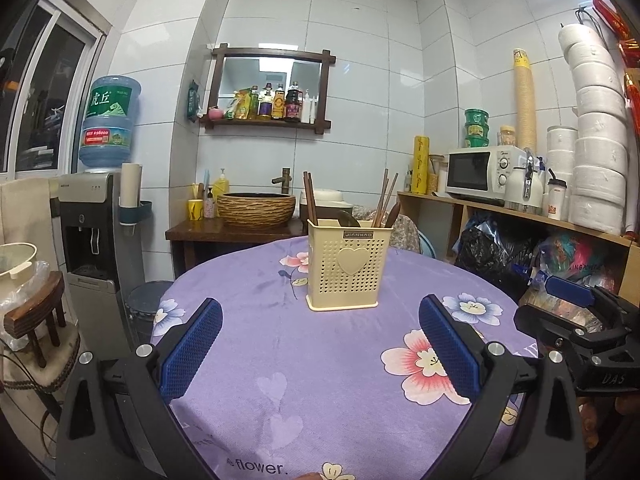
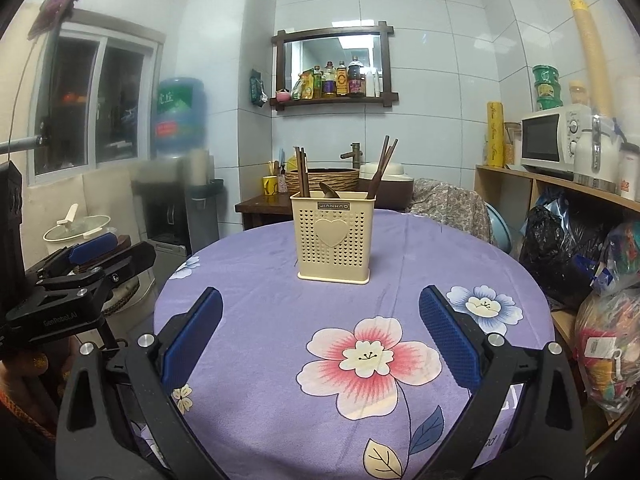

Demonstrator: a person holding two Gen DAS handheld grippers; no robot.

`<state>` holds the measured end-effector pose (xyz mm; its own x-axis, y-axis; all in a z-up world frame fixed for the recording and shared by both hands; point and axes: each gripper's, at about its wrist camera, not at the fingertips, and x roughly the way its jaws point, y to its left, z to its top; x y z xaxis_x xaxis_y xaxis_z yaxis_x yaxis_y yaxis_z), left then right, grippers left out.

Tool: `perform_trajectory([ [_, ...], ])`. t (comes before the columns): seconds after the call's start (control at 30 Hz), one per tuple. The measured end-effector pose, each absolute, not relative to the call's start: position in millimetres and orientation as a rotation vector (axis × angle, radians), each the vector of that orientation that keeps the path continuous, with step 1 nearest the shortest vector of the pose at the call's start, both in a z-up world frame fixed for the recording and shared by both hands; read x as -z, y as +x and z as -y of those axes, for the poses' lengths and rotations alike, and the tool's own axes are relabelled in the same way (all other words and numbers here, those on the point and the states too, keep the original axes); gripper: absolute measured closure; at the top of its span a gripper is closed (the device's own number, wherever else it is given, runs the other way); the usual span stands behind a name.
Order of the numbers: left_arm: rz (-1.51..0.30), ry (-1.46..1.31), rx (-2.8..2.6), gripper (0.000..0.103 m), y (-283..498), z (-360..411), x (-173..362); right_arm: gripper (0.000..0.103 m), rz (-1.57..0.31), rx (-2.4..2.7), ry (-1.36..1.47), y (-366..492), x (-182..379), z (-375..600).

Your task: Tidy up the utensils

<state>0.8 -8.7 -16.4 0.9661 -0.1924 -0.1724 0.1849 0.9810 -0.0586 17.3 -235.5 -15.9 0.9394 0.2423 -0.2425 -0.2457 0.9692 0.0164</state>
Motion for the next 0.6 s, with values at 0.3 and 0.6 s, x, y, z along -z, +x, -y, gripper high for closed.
perform_trajectory([
  [0.3, -0.182, -0.053, 0.180, 0.005, -0.2, 7.0, 16.2, 0.006, -0.258, -0.251, -0.015, 19.5, 17.2, 234.5],
  [0.6, -0.183, -0.049, 0.178, 0.005, -0.3, 7.5, 16.7, 0.006, -0.262, -0.252, -0.013, 20.2, 17.8, 233.2],
])
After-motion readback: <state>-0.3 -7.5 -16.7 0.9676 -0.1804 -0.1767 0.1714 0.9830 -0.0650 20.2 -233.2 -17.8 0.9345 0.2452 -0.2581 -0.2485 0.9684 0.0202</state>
